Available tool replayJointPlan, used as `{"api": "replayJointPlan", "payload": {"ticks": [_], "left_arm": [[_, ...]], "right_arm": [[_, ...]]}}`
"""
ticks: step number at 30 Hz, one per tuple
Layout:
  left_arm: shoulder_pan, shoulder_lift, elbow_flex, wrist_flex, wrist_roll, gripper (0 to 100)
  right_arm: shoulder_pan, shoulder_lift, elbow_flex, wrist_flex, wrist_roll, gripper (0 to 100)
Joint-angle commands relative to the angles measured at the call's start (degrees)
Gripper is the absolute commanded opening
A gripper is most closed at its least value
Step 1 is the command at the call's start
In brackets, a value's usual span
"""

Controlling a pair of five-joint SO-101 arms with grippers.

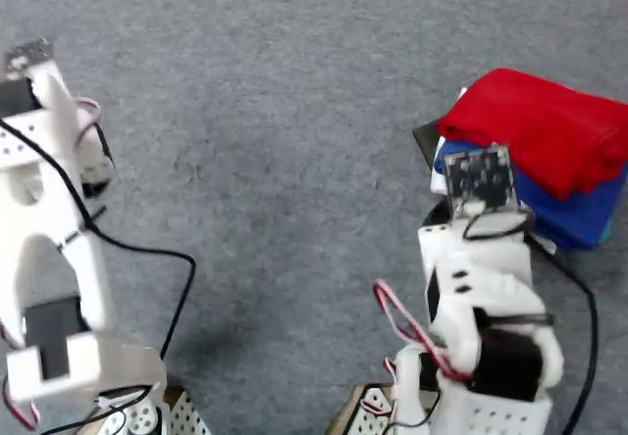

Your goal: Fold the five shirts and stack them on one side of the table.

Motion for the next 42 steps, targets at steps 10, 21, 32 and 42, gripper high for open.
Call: {"api": "replayJointPlan", "payload": {"ticks": [10, 21, 32, 42], "left_arm": [[5.36, -6.37, 30.42, 0.35, 0.44, 2], [5.01, -6.29, 37.36, 0.35, 0.53, 2], [5.36, -6.46, 37.45, 0.35, 0.62, 2], [4.92, -6.90, 41.67, -5.98, 0.88, 2]], "right_arm": [[-9.36, -29.93, 21.67, -1.85, -0.62, 1.2], [-10.07, -29.14, 34.07, -1.76, -0.62, 1.2], [-9.71, -28.88, 45.58, -1.49, -0.62, 1.2], [-9.71, -29.05, 45.49, 0.44, -0.53, 1.2]]}}
